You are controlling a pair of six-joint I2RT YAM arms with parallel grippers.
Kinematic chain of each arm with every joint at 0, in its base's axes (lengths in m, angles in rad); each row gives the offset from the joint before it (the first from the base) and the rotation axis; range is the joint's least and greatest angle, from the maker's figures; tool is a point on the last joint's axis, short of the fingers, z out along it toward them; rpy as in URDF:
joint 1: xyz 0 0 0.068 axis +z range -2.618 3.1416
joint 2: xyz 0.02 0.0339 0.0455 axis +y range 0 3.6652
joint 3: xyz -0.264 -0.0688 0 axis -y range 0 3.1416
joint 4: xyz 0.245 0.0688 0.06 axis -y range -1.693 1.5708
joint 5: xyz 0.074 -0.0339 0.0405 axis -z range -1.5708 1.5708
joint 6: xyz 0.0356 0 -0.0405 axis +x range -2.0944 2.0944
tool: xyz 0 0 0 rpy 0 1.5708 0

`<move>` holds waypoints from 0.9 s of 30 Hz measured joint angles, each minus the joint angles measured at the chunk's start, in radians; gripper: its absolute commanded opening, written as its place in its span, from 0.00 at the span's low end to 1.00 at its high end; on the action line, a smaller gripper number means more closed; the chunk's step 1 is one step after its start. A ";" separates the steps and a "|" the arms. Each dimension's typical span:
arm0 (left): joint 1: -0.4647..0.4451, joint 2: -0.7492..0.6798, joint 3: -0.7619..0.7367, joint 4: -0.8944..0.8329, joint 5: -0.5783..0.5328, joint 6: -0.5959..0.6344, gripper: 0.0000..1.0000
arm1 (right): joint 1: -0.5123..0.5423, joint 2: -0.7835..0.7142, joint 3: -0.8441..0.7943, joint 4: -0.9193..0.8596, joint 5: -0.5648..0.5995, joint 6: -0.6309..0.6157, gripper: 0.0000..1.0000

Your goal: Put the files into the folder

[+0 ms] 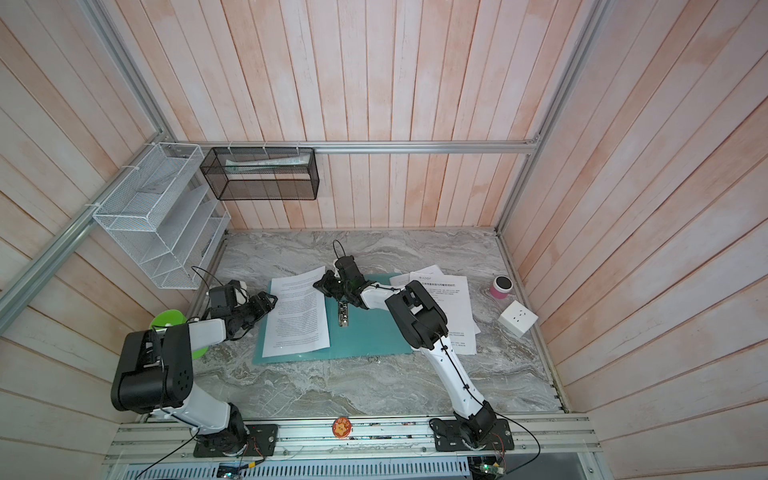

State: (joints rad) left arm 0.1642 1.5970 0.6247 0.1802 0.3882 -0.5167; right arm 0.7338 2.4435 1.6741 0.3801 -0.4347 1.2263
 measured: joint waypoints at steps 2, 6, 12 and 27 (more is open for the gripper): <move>0.000 0.000 0.000 0.000 0.000 0.000 0.83 | 0.002 0.000 -0.001 0.000 0.007 0.005 0.00; 0.000 0.000 0.000 0.000 0.000 0.000 0.83 | -0.004 0.000 -0.005 0.001 0.016 0.009 0.00; 0.000 0.000 0.001 0.000 0.000 0.000 0.83 | -0.055 -0.001 -0.030 0.013 0.028 0.016 0.00; 0.004 0.008 0.009 0.000 -0.008 0.001 0.83 | 0.002 -0.003 -0.069 0.052 0.073 0.085 0.00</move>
State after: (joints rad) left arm 0.1680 1.6051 0.6338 0.1806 0.3805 -0.5159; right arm 0.7353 2.4401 1.6051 0.4320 -0.3614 1.3117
